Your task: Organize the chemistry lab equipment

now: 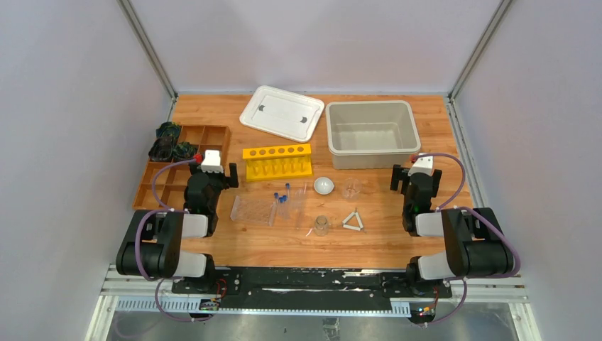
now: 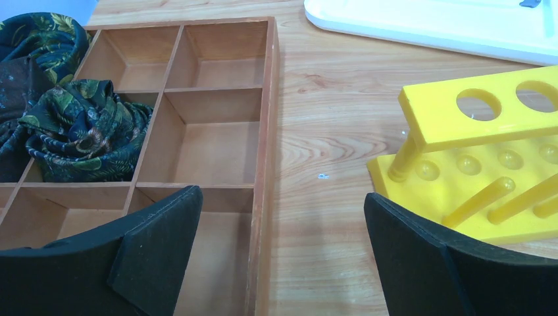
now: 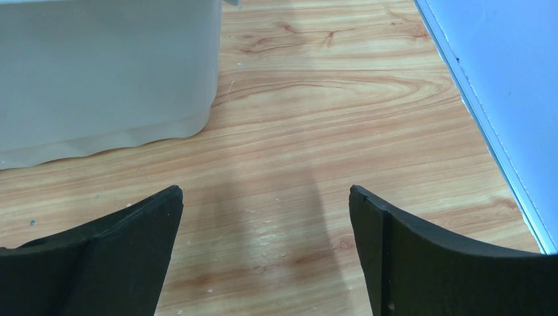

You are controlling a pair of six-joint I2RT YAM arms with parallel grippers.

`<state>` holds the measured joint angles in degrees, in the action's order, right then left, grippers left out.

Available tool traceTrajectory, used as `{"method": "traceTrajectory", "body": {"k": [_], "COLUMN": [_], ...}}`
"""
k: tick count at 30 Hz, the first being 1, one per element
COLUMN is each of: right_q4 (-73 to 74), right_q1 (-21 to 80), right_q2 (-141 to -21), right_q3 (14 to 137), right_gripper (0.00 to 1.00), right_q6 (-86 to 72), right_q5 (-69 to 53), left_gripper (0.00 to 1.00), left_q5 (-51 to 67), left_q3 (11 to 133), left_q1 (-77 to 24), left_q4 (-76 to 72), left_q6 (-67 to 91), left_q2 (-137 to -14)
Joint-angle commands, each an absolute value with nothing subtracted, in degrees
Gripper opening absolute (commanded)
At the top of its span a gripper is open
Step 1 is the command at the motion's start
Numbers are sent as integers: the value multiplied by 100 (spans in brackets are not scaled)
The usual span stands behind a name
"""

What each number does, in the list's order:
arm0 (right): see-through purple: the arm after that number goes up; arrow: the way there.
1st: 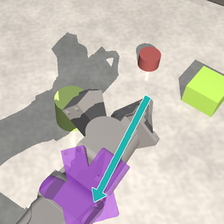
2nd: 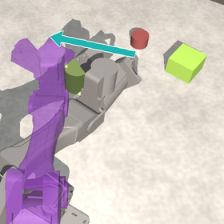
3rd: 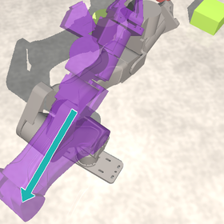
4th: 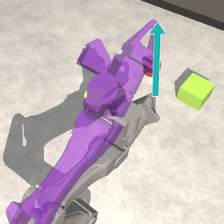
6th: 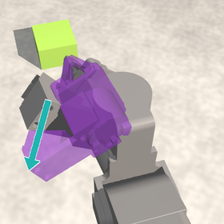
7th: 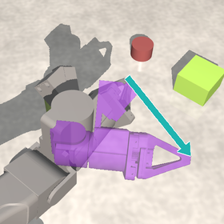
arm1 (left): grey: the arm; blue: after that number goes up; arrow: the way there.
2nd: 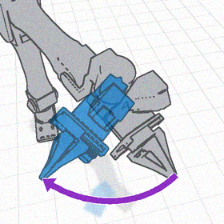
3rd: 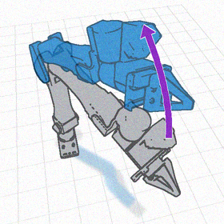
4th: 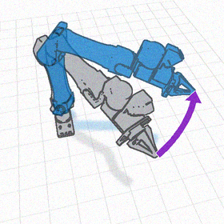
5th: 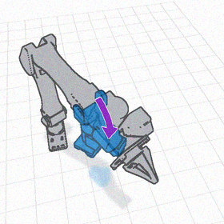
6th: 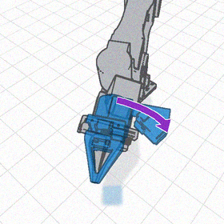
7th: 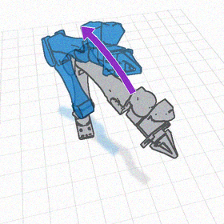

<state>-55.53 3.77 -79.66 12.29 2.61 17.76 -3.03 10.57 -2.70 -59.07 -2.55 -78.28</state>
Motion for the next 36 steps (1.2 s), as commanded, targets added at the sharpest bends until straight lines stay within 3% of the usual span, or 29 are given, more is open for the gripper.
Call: {"method": "traceTrajectory", "body": {"k": [1, 12, 19, 24, 27, 30, 36], "right_q4": [-5651, -5747, -1159, 204, 432, 470, 4331], "right_q1": [352, 384, 466, 339, -418, -549, -72], "right_q2": [-7916, -7600, -5373, -4463, -4226, -4537, -7169], "right_q3": [1301, 1260, 2525, 3112, 3350, 3773, 7310], "right_gripper": [100, 100, 100, 100, 97, 100, 100], "right_q6": [274, 417, -1155, -2384, -3021, -2898, -2344], "right_q5": [1841, 1925, 2839, 2504, 866, -312, 786], "left_gripper": [100, 100, 100, 100, 100, 100, 100], "left_q5": [-378, -295, -121, 27, 319, 436, 366], "left_q3": [1145, 1206, 2203, 3184, 4070, 4954, 6209], "left_q1": [-240, -245, -210, -35, 139, 176, 193], "left_q4": [-6108, -5998, -3229, -1086, 129, 1239, 2807], "left_q6": [-234, -292, -521, -274, -77, -124, -191], "left_q2": [-7862, -7700, -6582, -5924, -5998, -6237, -6583]}}
